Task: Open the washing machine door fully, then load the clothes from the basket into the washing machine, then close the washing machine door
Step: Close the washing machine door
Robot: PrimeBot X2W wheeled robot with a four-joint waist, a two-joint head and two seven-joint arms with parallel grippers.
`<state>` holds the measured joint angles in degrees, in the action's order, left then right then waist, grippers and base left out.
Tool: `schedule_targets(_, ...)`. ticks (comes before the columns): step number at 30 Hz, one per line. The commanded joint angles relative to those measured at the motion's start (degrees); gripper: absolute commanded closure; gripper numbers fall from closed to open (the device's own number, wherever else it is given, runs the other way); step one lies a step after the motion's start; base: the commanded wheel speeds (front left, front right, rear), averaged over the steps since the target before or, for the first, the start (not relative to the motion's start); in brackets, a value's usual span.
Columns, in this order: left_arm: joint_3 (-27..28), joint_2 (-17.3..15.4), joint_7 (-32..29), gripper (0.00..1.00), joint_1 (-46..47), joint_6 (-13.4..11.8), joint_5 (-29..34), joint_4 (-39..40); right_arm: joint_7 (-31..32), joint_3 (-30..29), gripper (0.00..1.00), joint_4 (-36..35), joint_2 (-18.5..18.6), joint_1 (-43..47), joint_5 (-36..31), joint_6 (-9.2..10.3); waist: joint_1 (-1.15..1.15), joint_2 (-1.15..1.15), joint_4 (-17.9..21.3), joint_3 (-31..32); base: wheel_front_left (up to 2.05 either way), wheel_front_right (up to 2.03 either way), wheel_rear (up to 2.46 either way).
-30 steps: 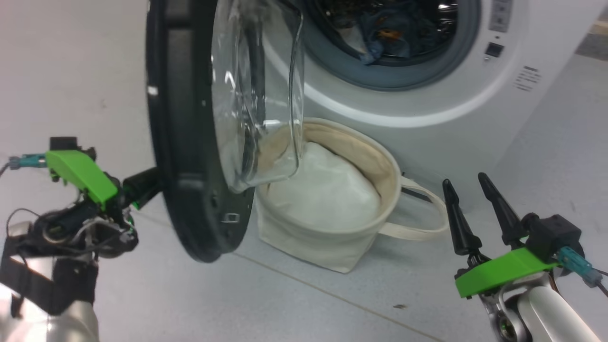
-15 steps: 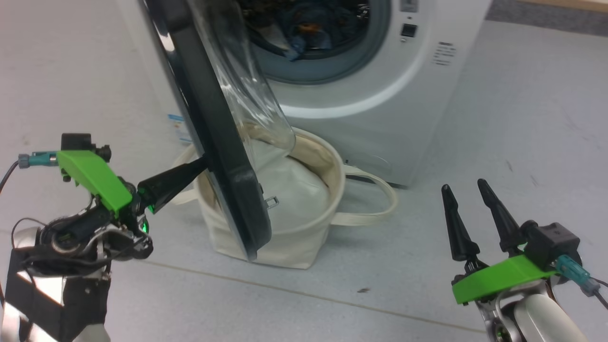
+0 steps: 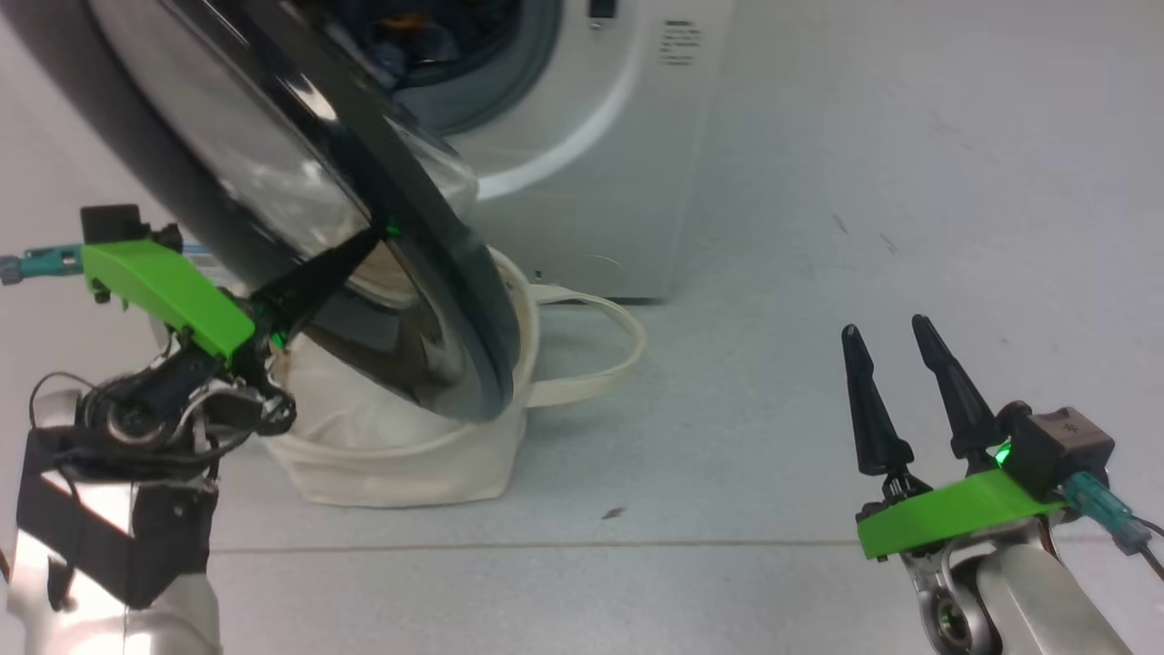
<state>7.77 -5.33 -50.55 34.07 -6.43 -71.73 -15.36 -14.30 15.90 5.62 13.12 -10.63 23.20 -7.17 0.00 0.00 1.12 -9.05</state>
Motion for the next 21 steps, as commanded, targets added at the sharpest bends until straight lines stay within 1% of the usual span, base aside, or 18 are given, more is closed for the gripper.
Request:
schedule_targets(1, 1.65, -1.32, 1.13, 1.0, 3.77, 1.27, 0.49, 0.99, -0.7, 0.45, 0.0, -2.07, -0.2, -1.58, -0.62, -0.32, 0.0, 0.0, 3.85, -2.21, 0.0, 0.0, 0.0)
schedule_targets(6, 2.59, -2.42, 4.75, 1.0, 7.49, 3.34, 1.88, -2.46, -0.7, -0.01, 0.0, -2.79, -1.5, -2.3, -1.05, -0.32, 0.0, 0.0, 8.36, -4.26, 0.0, 0.0, 0.0)
schedule_targets(7, 2.59, -2.42, 4.75, 1.0, 7.49, 3.34, 1.88, -2.46, -0.7, -0.01, 0.0, -2.79, -1.5, -2.3, -1.05, -0.32, 0.0, 0.0, 8.36, -4.26, 0.0, 0.0, 0.0)
schedule_targets(8, 2.93, -2.51, 5.7, 1.0, 8.31, 3.73, 2.05, -3.26, -0.7, -0.08, 0.0, -2.89, -1.76, -2.38, -1.13, -0.32, 0.0, 0.0, 9.2, -4.61, 0.0, 0.0, 0.0)
schedule_targets(14, 4.15, -3.91, 11.28, 1.0, 12.69, 6.83, 3.94, -9.34, -0.7, -0.24, 0.0, -3.32, -2.83, -3.18, -1.36, -0.32, 0.0, 0.0, 13.47, -6.09, 0.0, 0.0, 0.0)
schedule_targets(17, 4.53, -4.4, 13.73, 1.0, 14.55, 8.62, 4.58, -12.91, -0.7, -0.57, 0.0, -3.56, -2.95, -3.33, -1.46, -0.32, 0.0, 0.0, 14.28, -6.34, 0.0, 0.0, 0.0)
schedule_targets(21, 4.62, -4.56, 16.01, 1.0, 16.17, 10.63, 4.94, -17.38, -0.7, -0.58, 0.0, -3.61, -2.94, -3.32, -1.45, -0.32, 0.0, 0.0, 14.15, -6.15, 0.0, 0.0, 0.0)
